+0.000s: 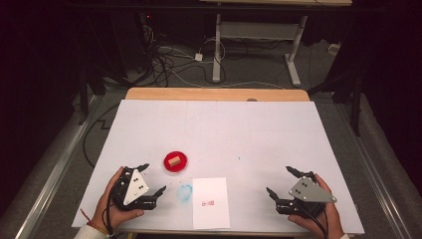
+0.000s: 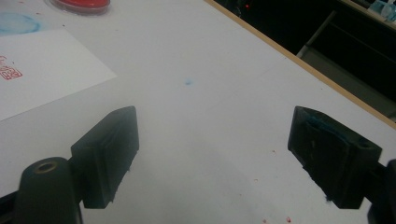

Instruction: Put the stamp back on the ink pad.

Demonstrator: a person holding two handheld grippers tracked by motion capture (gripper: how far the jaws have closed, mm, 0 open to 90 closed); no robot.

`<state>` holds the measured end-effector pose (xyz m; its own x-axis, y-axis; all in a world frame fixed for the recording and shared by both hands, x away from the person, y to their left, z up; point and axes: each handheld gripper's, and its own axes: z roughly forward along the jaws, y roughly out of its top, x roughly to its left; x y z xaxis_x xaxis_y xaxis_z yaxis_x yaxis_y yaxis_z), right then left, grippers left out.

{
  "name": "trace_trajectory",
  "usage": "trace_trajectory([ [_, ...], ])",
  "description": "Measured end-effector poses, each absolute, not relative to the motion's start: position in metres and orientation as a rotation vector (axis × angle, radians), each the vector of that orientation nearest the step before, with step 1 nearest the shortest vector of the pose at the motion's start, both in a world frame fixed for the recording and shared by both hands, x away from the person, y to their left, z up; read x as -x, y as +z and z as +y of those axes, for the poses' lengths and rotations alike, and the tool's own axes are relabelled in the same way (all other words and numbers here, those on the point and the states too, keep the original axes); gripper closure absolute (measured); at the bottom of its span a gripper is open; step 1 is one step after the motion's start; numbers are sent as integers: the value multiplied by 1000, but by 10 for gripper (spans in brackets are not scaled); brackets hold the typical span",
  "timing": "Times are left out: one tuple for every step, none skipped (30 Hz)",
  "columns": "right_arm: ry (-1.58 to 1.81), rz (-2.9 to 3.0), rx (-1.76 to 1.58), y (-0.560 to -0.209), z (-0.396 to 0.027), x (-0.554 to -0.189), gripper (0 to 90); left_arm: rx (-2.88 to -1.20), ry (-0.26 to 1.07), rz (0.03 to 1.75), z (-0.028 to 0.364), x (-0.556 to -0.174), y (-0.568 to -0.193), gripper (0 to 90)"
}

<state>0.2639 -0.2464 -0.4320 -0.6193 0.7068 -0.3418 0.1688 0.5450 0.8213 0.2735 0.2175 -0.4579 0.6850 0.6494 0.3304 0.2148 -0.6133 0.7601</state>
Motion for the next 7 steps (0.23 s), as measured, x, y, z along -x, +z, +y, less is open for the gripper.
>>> trace_trajectory([
  [1020,2103,-704,-432,-246,-264,169,-2184,782,660,217,-273,-458,151],
  [1022,2103,-706,-432,-246,-264,169,-2184,786,662,217,-273,-458,151],
  [1025,2103,-707,-432,-247,-264,168,-2183,786,662,218,-273,-458,151],
  [1023,2101,-704,-432,-247,-264,168,-2180,780,664,218,-274,-457,151],
  [1025,2098,-704,-432,-247,-265,169,-2178,784,668,218,-274,-457,151],
  [1028,2097,-708,-432,-247,-265,169,-2176,784,670,218,-274,-457,151],
  [1029,2097,-708,-432,-247,-265,169,-2172,777,674,218,-275,-457,151],
])
